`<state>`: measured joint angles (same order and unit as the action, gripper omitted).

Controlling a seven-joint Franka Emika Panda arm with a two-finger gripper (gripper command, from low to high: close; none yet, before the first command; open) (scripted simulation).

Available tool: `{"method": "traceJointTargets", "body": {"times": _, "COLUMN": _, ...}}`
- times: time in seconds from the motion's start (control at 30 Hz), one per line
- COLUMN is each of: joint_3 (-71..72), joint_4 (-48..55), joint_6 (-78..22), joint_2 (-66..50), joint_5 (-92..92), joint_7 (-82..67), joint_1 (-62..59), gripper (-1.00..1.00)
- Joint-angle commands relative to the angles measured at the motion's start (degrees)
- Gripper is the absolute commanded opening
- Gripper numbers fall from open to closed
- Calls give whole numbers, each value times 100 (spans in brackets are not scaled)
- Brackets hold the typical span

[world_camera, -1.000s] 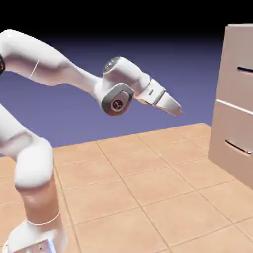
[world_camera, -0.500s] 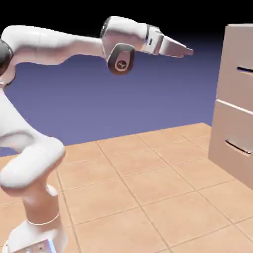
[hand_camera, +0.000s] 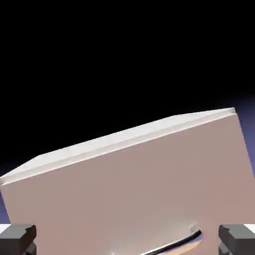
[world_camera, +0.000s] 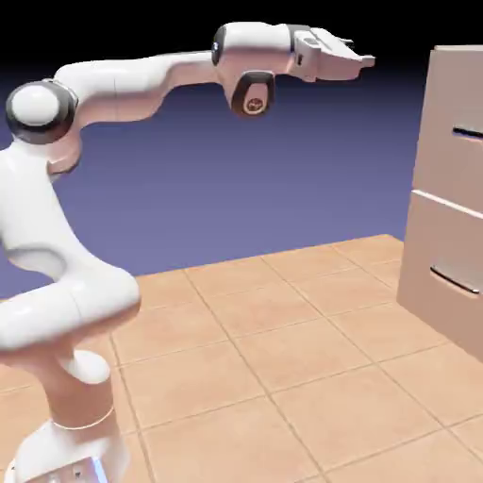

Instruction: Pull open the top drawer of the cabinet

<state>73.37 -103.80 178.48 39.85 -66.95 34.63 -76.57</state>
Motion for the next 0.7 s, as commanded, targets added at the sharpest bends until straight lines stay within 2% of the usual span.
{"method": "traceJointTargets", "body": {"times": 0.0, "joint_3": 197, "joint_4": 154, "joint_6": 12, "joint_2": 19, "joint_5": -180, "joint_7": -21, "joint_1": -208, "gripper": 0}}
{"method": "traceJointTargets", "body": {"times": 0.67, "joint_3": 4141, "joint_4": 3229, "joint_6": 252, "joint_2": 406, "joint_5": -3779, "joint_7": -442, "joint_1": -4361, "gripper": 0}}
